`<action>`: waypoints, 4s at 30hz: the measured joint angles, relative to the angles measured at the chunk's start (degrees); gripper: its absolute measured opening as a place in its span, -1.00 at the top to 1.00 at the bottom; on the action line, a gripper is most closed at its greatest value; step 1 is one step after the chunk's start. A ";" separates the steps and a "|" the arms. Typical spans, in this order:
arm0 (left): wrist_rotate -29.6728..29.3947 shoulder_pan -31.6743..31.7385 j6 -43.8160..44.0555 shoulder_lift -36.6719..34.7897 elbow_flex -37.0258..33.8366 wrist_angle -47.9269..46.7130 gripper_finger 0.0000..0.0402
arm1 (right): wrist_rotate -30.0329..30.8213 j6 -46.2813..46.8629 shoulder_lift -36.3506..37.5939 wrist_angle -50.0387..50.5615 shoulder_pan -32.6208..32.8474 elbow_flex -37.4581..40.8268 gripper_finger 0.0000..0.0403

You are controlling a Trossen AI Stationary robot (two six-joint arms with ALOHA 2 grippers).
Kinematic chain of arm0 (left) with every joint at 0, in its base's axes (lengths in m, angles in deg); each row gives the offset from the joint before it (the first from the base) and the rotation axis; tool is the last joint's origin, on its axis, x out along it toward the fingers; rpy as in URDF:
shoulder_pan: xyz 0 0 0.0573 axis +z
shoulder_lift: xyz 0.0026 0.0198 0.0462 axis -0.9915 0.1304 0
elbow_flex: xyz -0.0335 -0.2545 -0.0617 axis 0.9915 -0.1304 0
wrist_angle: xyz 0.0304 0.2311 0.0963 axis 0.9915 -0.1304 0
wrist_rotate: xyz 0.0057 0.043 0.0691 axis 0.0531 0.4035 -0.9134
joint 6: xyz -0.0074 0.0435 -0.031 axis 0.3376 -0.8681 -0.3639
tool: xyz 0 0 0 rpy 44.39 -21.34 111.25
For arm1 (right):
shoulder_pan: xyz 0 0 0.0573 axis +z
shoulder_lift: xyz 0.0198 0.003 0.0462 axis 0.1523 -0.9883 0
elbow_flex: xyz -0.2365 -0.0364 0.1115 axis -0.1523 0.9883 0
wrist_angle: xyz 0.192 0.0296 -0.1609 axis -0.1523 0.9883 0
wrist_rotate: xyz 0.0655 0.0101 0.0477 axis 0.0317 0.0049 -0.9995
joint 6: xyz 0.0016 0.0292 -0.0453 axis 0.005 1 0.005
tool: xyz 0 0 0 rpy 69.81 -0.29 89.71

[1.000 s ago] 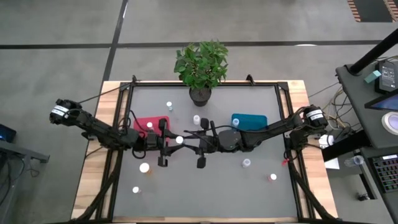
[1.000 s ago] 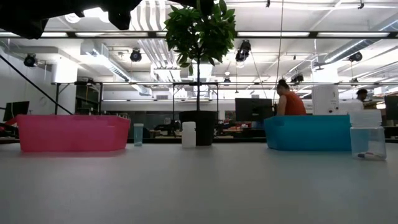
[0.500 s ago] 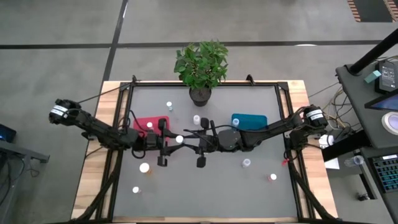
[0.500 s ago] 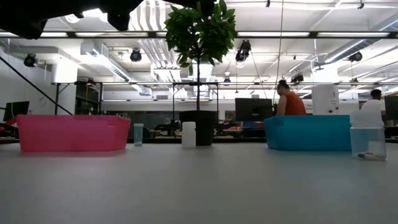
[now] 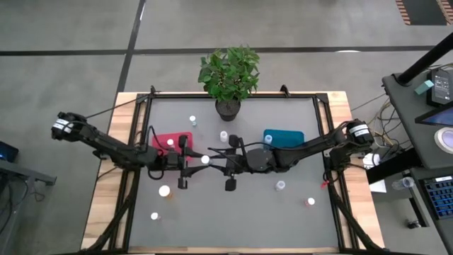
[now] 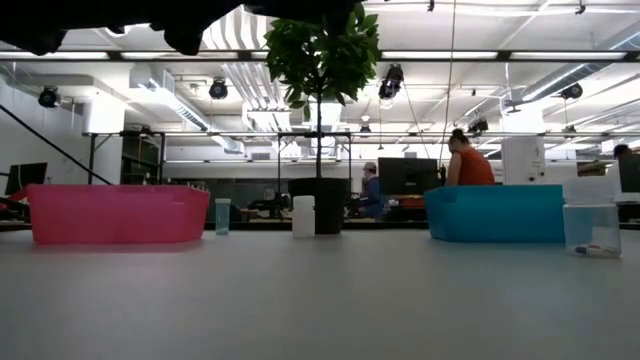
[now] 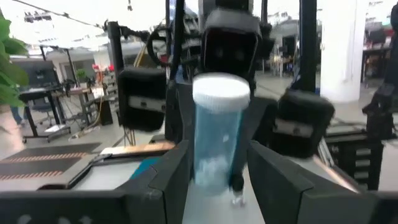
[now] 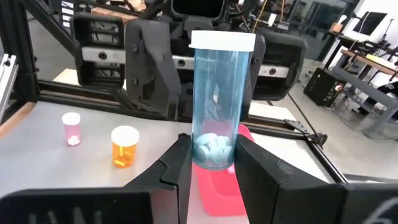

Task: Pick and place medicine bottles into bin by pill shape (circle, oval)
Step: Put the bottom blue tablet bottle into the red bin

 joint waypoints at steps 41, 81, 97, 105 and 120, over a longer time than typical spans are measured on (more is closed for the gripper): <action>-8.11 0.79 4.22 10.42 13.62 -20.97 -0.13 | 2.12 9.30 3.26 26.53 -0.11 0.37 0.53; -8.09 0.76 4.38 9.75 13.90 -22.34 0.49 | 2.04 9.20 3.23 26.67 -0.11 0.39 0.44; -12.28 0.75 14.33 4.69 14.50 -39.66 0.49 | 2.10 12.72 8.27 34.44 -0.11 0.10 -0.13; -13.24 0.80 28.02 -1.58 15.67 -62.13 0.49 | 1.99 13.52 13.45 42.10 0.15 1.83 -0.09; -13.41 4.72 43.63 -3.86 21.84 -93.69 0.49 | 1.95 7.03 29.38 25.25 0.11 19.59 -0.04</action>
